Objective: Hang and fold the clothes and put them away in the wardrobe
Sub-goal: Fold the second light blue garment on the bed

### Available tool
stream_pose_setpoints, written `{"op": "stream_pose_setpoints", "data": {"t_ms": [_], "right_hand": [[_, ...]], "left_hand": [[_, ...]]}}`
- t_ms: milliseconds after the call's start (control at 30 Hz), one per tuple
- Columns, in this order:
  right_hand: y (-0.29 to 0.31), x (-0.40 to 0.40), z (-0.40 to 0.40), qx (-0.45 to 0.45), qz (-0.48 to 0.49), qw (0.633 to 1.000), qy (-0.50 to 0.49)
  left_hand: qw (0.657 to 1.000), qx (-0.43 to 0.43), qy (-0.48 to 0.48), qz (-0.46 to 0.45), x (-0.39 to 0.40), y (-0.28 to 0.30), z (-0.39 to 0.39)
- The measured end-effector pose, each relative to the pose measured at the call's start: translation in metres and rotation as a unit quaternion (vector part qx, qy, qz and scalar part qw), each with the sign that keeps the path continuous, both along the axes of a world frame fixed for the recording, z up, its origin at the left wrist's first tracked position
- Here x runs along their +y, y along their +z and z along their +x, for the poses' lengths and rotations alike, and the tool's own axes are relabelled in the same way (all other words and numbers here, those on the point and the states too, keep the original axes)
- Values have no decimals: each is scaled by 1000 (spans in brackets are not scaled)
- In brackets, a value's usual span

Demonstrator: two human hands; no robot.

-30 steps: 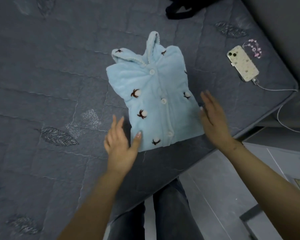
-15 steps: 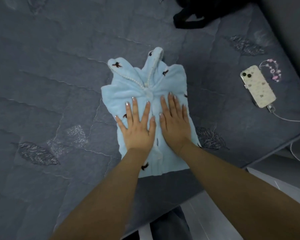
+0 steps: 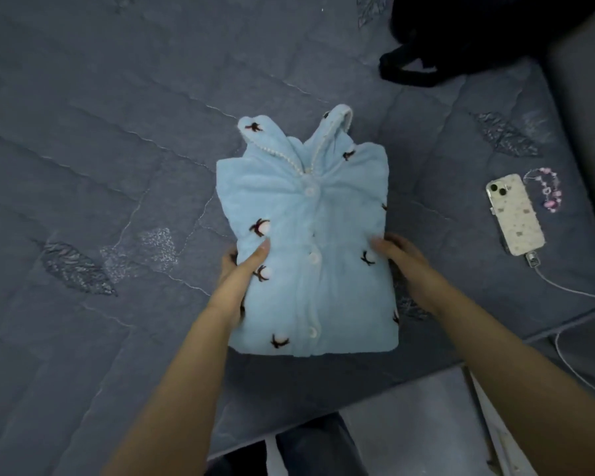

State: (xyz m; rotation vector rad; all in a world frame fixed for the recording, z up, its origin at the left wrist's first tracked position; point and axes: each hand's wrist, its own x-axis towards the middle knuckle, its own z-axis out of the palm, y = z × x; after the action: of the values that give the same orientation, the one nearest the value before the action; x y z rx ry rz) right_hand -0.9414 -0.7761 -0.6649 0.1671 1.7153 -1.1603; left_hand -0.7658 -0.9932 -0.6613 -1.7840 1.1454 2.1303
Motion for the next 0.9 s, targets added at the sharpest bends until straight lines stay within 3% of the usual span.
{"op": "stream_pose_setpoints", "data": {"t_ms": [67, 200, 433, 700, 900], "right_hand": [[-11, -8, -5, -40, -7, 998, 44], [-16, -27, -1, -86, -33, 995, 41], [40, -26, 26, -25, -58, 996, 70], [164, -58, 125, 53, -104, 982, 147], [272, -85, 242, 15, -168, 947, 272]], "left_hand": [[997, 36, -31, 62, -6, -9, -2], [985, 101, -58, 128, -7, -11, -3], [980, 145, -28, 132, -1, 41, 34], [979, 183, 70, 57, 23, 159, 169], [962, 205, 177, -32, 60, 263, 313]]}}
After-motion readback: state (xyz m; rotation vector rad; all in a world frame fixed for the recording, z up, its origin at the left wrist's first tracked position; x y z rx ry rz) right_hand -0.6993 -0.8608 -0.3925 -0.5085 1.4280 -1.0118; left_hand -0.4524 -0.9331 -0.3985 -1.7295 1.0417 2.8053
